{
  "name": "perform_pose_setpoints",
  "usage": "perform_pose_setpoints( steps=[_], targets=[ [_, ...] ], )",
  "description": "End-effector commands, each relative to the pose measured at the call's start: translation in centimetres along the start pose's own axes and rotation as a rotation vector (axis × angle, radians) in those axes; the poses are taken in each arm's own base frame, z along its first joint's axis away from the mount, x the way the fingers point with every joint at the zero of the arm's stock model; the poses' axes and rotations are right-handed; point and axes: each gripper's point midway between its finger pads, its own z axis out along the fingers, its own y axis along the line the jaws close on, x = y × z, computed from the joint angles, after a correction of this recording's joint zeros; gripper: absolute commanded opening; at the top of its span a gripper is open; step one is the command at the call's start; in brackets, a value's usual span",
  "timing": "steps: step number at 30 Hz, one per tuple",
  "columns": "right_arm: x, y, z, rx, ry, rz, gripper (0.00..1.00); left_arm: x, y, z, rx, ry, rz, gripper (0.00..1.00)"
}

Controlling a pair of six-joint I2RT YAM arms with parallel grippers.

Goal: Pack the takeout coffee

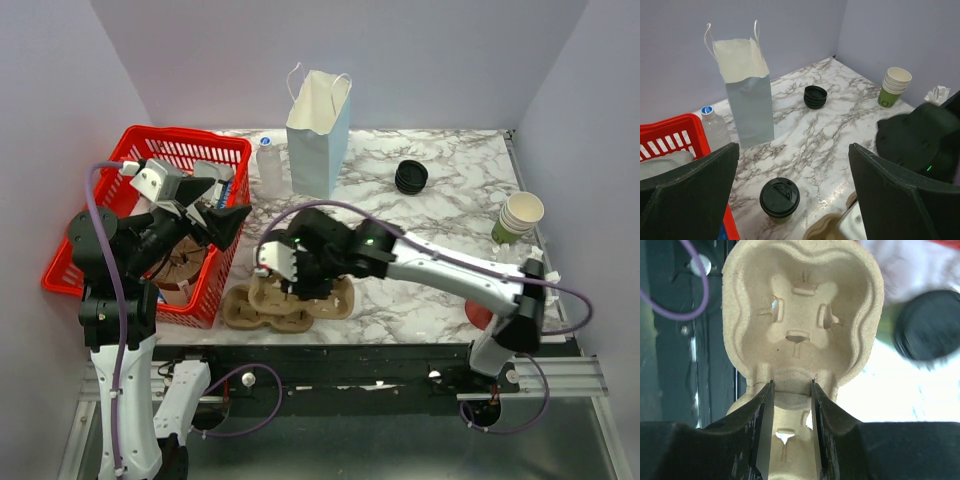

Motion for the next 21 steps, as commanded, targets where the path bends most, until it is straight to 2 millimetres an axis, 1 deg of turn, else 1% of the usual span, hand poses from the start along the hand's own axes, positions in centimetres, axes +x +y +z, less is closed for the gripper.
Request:
perform_pose_setpoints(
  steps=[1, 3, 5, 6, 7, 9, 10, 12, 14, 15, 16, 17, 18, 19, 20, 21],
  targets=[
    [4.0, 0.4, -5.2, 0.040, 0.028, 0.025, 0.01, -2.2, -0.6, 0.5, 0.046, -0.073, -0.002, 0.98],
    [6.8, 0.8, -6.6, 0.056, 0.066, 0.056, 0.01, -2.6, -0.5, 1.1, 0.070, -0.081, -0.008, 0.98],
    [9.2, -0.6, -7.8, 0.101, 0.088, 0.141, 0.00, -3.3, -0.4, 1.7, 0.090, -0.094, -0.016, 0.98],
    [10.2, -1.3, -8.3, 0.121, 0.091, 0.218, 0.01, -3.5, -0.5, 1.9, 0.105, -0.096, -0.016, 0.98],
    [11.9, -3.9, -9.3, 0.176, 0.094, 0.330, 0.01, -3.8, -0.4, 2.1, 0.111, -0.098, -0.019, 0.98],
    [13.1, -6.1, -10.1, 0.209, 0.079, 0.441, 0.01, -4.4, 0.3, 3.1, 0.117, -0.099, -0.037, 0.98],
    [13.7, -8.6, -11.1, 0.262, 0.066, 0.492, 0.01, -4.6, 0.6, 3.4, 0.114, -0.099, -0.045, 0.98],
    [13.9, -11.5, -12.0, 0.352, 0.054, 0.521, 0.00, -4.7, 1.6, 4.4, 0.109, -0.089, -0.062, 0.98],
    [15.0, -15.5, -13.3, 0.487, 0.056, 0.592, 0.00, -4.8, 2.4, 5.1, 0.097, -0.085, -0.064, 0.98],
    [15.6, -16.6, -13.5, 0.524, 0.056, 0.658, 0.01, -4.7, 2.7, 5.4, 0.095, -0.084, -0.058, 0.98],
    [17.2, -18.1, -14.2, 0.572, 0.064, 0.727, 0.01, -4.7, 3.0, 5.6, 0.091, -0.082, -0.057, 0.98],
    [18.5, -19.6, -13.8, 0.596, 0.082, 0.788, 0.01, -4.5, 3.5, 6.0, 0.087, -0.072, -0.062, 0.98],
    [19.9, -20.5, -14.3, 0.642, 0.089, 0.880, 0.01, -4.5, 3.7, 6.2, 0.082, -0.067, -0.064, 0.98],
    [22.2, -21.8, -15.2, 0.681, 0.101, 0.960, 0.01, -4.4, 4.0, 6.3, 0.075, -0.064, -0.056, 0.98],
    [23.5, -22.5, -15.1, 0.687, 0.117, 1.011, 0.01, -4.3, 4.3, 6.6, 0.071, -0.056, -0.058, 0.98],
    [25.1, -23.2, -15.7, 0.735, 0.150, 1.059, 0.00, -4.3, 4.5, 6.7, 0.067, -0.053, -0.054, 0.98]
  ],
)
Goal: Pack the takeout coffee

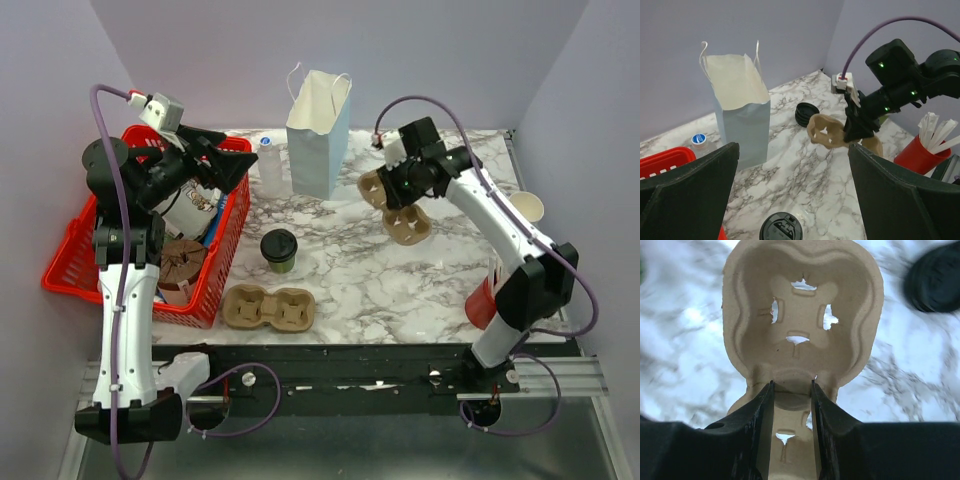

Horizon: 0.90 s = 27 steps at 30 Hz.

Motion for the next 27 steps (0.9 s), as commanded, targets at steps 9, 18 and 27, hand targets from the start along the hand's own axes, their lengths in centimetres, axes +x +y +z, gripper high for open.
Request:
perform_pose_setpoints(
  steps=[9, 18, 27],
  targets=[
    [6.9, -15.4, 1.5, 0.370, 0.186, 0.428, 0.01, -0.5, 1.1, 0.5, -0.023, 0.011, 0.051, 0.98],
    [13.2, -18.1, 1.8, 0.473, 0.322, 0.551, 0.00, -0.3, 1.2, 0.6, -0.023, 0.019, 0.047, 0.98],
    [16.3, -20.7, 2.5, 0.487, 0.384, 0.555, 0.01, 0.4, 1.2, 0.4, -0.026, 0.035, 0.038, 0.99]
  ],
)
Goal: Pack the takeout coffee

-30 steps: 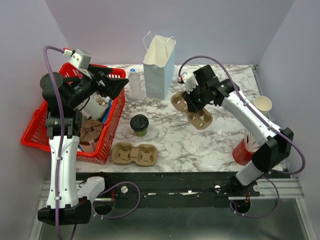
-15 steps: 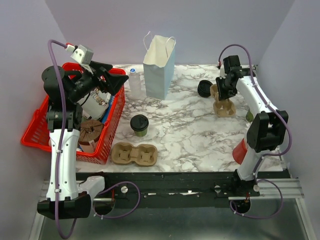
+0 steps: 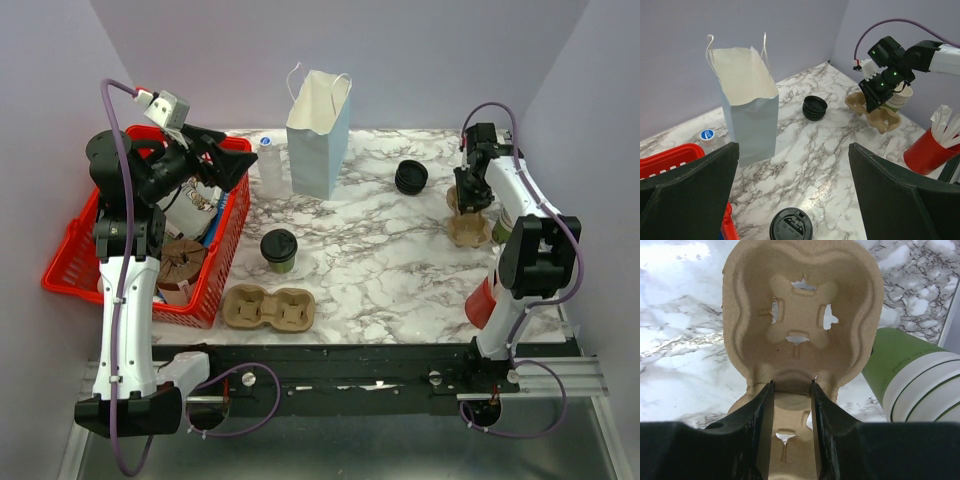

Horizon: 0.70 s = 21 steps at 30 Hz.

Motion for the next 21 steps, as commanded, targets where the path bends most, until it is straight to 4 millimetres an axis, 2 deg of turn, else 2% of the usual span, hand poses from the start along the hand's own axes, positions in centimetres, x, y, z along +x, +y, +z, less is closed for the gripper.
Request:
perform_pose_setpoints(
  steps=[1, 5, 7, 8, 9, 12, 18, 21],
  targets=[
    [1.3, -2.0, 2.3, 0.049, 0.058, -0.015, 0.01, -0.3, -0.1, -0.3, -0.011, -0.003, 0.011, 0.98],
    [1.5, -3.2, 3.5, 0.079, 0.065, -0.032, 0.01, 0.0, -0.1, -0.3, -0.012, 0.003, 0.008, 0.98],
    [1.7, -3.8, 3.9, 0.084, 0.075, -0.042, 0.04, 0.0, -0.1, -0.3, -0.011, 0.005, 0.011, 0.98],
    [1.7, -3.8, 4.3, 0.083, 0.077, -0.049, 0.11, -0.1, -0.2, -0.4, -0.011, 0.005, 0.013, 0.98],
    [1.7, -4.1, 4.5, 0.088, 0.079, -0.061, 0.32, -0.1, -0.2, -0.4, -0.009, 0.004, 0.017, 0.98],
    [1.8, -4.5, 5.0, 0.091, 0.089, -0.074, 0.48, -0.3, -0.4, -0.4, 0.003, 0.004, 0.025, 0.98],
    [1.5, -4.0, 3.7, 0.049, 0.067, -0.049, 0.68, -1.1, -0.3, 0.0, 0.008, -0.018, 0.025, 0.98],
    [1.5, -3.0, 2.2, -0.016, 0.052, -0.027, 0.73, -1.3, 0.3, 0.3, -0.012, -0.024, 0.023, 0.98]
  ],
)
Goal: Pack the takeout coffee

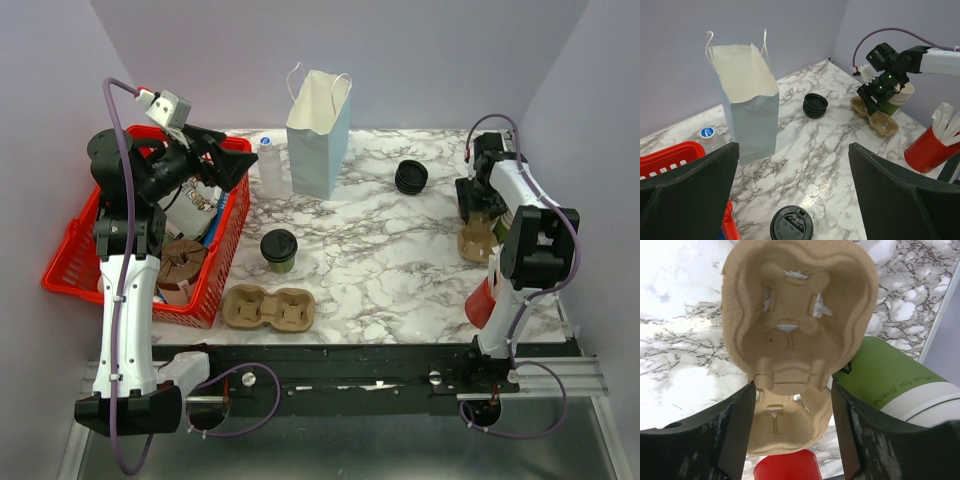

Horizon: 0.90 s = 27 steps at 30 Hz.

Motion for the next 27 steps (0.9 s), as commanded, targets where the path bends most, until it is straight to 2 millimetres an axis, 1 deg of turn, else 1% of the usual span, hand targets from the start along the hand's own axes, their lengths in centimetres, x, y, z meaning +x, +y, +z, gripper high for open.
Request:
perform_pose_setpoints(
  steps=[1, 2, 3, 4, 5, 7, 8, 9, 10, 11, 12, 13, 14, 15, 16, 17, 18, 19, 20, 21, 23, 24, 26, 27],
  targets=[
    [-0.7, 0.9, -3.7, -0.092, -0.071, 0.030, 0.73, -1.7, 0.2, 0.3, -0.016, -0.036, 0.023, 0.98],
    [-0.4, 1.4, -4.5, -0.125, -0.071, 0.032, 0.74, -1.9, 0.3, 0.5, -0.016, -0.036, 0.026, 0.98],
    [-0.5, 2.4, -5.4, -0.181, -0.090, 0.033, 0.77, -1.8, 0.5, 0.6, -0.020, -0.033, 0.030, 0.98],
    [-0.7, 3.0, -7.1, -0.204, -0.127, 0.019, 0.78, -2.0, 0.6, 0.9, -0.032, -0.037, 0.032, 0.99],
    [-0.4, 3.8, -7.7, -0.232, -0.128, 0.003, 0.79, -2.1, 1.1, 1.4, -0.037, -0.034, 0.027, 0.98],
    [-0.4, 5.7, -9.4, -0.283, -0.164, -0.042, 0.82, -2.1, 1.7, 2.1, -0.054, -0.027, 0.034, 0.99],
    [-0.5, 5.8, -10.8, -0.295, -0.202, -0.049, 0.82, -2.7, 1.9, 2.4, -0.063, -0.032, 0.050, 0.99],
    [-0.7, 7.6, -12.0, -0.338, -0.236, -0.102, 0.84, -1.7, 1.9, 3.5, -0.052, 0.002, 0.033, 0.98],
    [-0.9, 9.4, -13.1, -0.370, -0.267, -0.158, 0.84, -1.6, 2.2, 4.0, -0.061, 0.010, 0.046, 0.99],
    [-1.1, 10.2, -14.8, -0.393, -0.316, -0.189, 0.85, -2.3, 2.2, 4.5, -0.080, 0.003, 0.060, 0.98],
    [-1.3, 11.8, -16.1, -0.453, -0.349, -0.224, 0.86, -1.2, 3.1, 5.5, -0.095, 0.044, 0.045, 0.98],
    [-1.3, 13.4, -17.3, -0.498, -0.380, -0.277, 0.86, -1.0, 3.6, 6.1, -0.105, 0.059, 0.083, 0.98],
    [-1.4, 14.3, -18.1, -0.531, -0.410, -0.301, 0.86, -0.9, 4.5, 6.7, -0.148, 0.070, 0.099, 0.98],
    [-1.3, 14.9, -19.2, -0.559, -0.437, -0.315, 0.87, 0.0, 5.1, 8.2, -0.156, 0.105, 0.101, 0.98],
    [-1.1, 16.2, -20.0, -0.606, -0.449, -0.341, 0.87, 0.5, 5.6, 9.0, -0.166, 0.122, 0.104, 0.98],
    [-1.0, 16.6, -20.2, -0.621, -0.452, -0.349, 0.87, 0.9, 6.2, 9.9, -0.175, 0.136, 0.101, 0.97],
    [-0.9, 16.9, -20.3, -0.628, -0.452, -0.355, 0.87, 1.9, 7.3, 11.7, -0.188, 0.163, 0.088, 0.96],
    [-0.7, 17.0, -20.1, -0.633, -0.441, -0.347, 0.87, 2.3, 7.7, 12.6, -0.187, 0.173, 0.087, 0.95],
    [-0.7, 16.9, -20.0, -0.624, -0.440, -0.343, 0.88, 2.9, 8.1, 13.5, -0.193, 0.187, 0.093, 0.95],
    [-0.7, 16.8, -19.9, -0.617, -0.442, -0.344, 0.88, 3.7, 9.3, 14.8, -0.218, 0.200, 0.110, 0.94],
    [-0.4, 16.6, -19.5, -0.607, -0.436, -0.350, 0.89, 4.7, 9.8, 16.5, -0.227, 0.214, 0.117, 0.94],
    [-0.5, 16.6, -19.5, -0.603, -0.437, -0.351, 0.89, 5.5, 10.7, 17.8, -0.237, 0.224, 0.114, 0.94],
    [-0.3, 16.7, -19.5, -0.613, -0.433, -0.344, 0.89, 6.3, 11.8, 19.0, -0.284, 0.236, 0.119, 0.94],
    [-0.2, 16.8, -19.7, -0.623, -0.434, -0.339, 0.89, 7.1, 12.7, 20.1, -0.295, 0.245, 0.117, 0.94]
  ],
)
